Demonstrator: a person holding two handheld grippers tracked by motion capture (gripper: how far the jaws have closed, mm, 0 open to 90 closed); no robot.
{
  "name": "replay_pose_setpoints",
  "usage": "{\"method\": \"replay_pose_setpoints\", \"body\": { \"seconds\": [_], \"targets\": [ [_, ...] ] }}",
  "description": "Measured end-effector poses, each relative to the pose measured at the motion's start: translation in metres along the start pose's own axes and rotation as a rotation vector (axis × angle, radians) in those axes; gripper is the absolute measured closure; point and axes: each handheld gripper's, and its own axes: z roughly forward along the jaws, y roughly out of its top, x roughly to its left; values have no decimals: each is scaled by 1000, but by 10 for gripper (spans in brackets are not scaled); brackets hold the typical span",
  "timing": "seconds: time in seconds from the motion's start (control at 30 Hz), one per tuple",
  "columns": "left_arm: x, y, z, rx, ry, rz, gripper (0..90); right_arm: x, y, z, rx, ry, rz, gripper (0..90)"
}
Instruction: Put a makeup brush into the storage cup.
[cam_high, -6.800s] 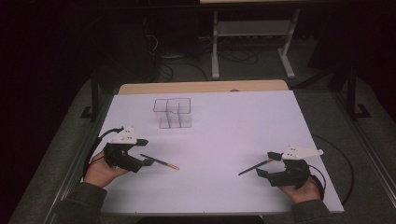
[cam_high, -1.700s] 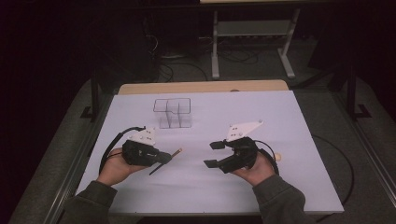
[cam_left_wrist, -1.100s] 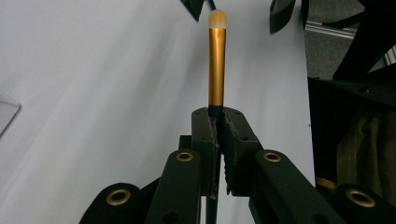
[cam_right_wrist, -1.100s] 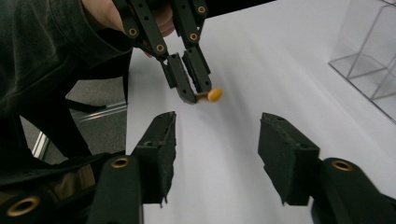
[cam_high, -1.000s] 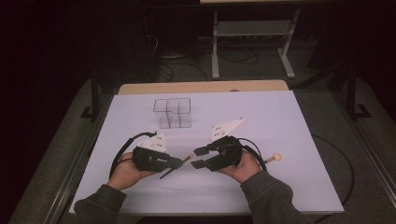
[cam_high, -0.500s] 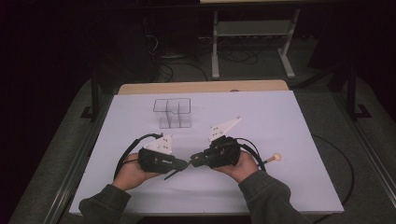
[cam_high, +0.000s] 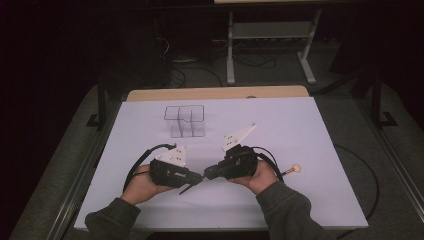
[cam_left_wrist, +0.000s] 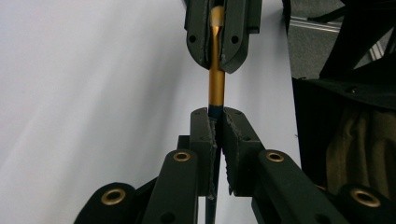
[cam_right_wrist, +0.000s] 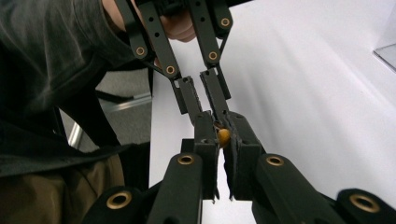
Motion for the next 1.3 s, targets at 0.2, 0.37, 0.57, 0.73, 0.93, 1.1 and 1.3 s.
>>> {"method": "replay_pose_setpoints", "body": {
  "seconds": [0.2,0.37,0.57,0.73,0.93,1.1,1.3],
  "targets": [
    [-2,-3,2,32,0,-14,780,1,5,-5,15,-7,-29,832],
    [-2,-3,3,42,0,-11,808,3,7,-7,21,-2,-24,832],
    [-3,-2,4,48,-5,-6,828,4,9,-6,32,5,-37,831],
    [-4,-4,2,32,-13,-16,833,4,9,-6,20,12,-36,831],
    [-4,-6,2,21,-7,-19,835,5,10,-5,8,20,-34,830],
    [-4,-6,1,14,-5,-28,835,4,10,-5,-1,21,-36,828],
    [-3,-7,-1,-12,-1,-30,836,4,10,-6,-32,22,-29,820]
  ]
}}
